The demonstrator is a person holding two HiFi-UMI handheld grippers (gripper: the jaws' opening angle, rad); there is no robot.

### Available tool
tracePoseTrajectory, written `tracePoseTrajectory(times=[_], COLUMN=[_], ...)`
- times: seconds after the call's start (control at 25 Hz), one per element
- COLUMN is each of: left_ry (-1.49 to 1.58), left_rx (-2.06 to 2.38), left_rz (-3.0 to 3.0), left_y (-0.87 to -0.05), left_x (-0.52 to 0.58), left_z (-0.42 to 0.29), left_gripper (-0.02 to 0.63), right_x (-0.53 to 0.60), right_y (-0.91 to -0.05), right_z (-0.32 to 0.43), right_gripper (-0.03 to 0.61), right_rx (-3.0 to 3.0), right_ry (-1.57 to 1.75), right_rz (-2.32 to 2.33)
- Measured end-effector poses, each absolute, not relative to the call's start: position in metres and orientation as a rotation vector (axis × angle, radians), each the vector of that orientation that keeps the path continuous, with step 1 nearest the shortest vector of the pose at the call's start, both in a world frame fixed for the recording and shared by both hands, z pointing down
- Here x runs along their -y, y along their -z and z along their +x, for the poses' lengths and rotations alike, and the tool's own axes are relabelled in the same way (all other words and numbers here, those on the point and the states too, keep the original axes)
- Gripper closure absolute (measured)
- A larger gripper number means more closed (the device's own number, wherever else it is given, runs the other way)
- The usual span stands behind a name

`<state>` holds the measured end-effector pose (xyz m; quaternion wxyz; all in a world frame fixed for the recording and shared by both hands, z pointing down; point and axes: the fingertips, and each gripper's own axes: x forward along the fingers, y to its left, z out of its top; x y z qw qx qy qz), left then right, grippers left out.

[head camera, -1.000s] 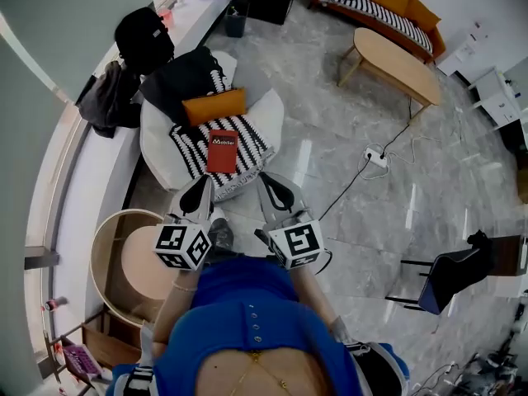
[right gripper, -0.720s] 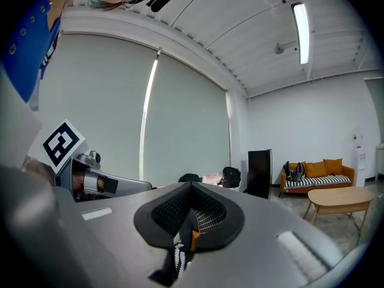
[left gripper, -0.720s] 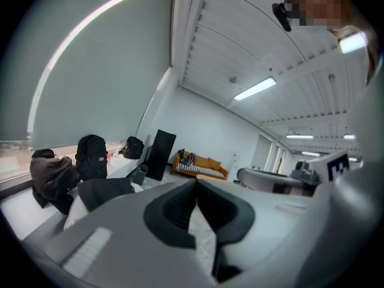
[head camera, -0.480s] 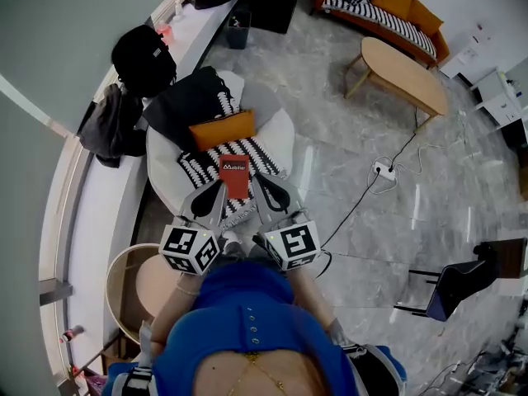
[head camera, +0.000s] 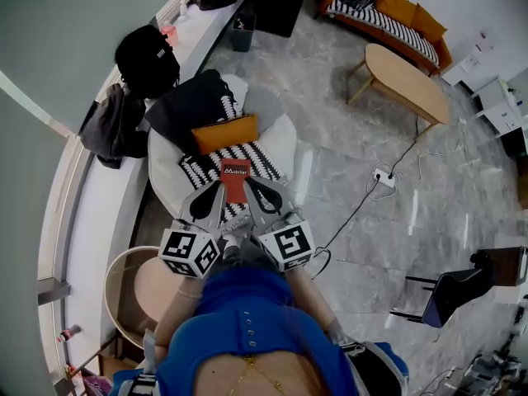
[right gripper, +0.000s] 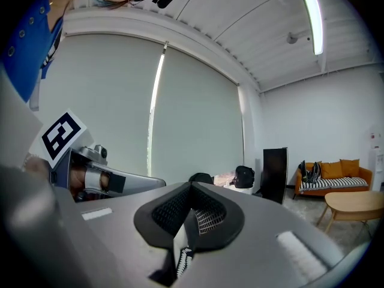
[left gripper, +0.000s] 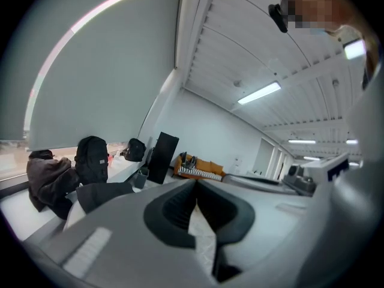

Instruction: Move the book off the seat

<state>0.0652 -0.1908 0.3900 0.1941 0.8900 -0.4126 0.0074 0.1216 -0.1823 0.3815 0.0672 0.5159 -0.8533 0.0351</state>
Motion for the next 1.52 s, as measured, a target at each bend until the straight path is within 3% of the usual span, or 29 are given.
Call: tracePoseTrajectory(times=[1.52], left_ry=[0.019], left_rx=[1.308], left_rz=[2.411], left_y=[-0.372], left_x=[0.243], left_z=[0.122], left_gripper=[0.611], right_x=[0.242], right_y=[-0.37], right_z=[0.159], right_gripper=[0.577], right_rx=[2.697], right_ry=[-0.108], right_rz=[1.299])
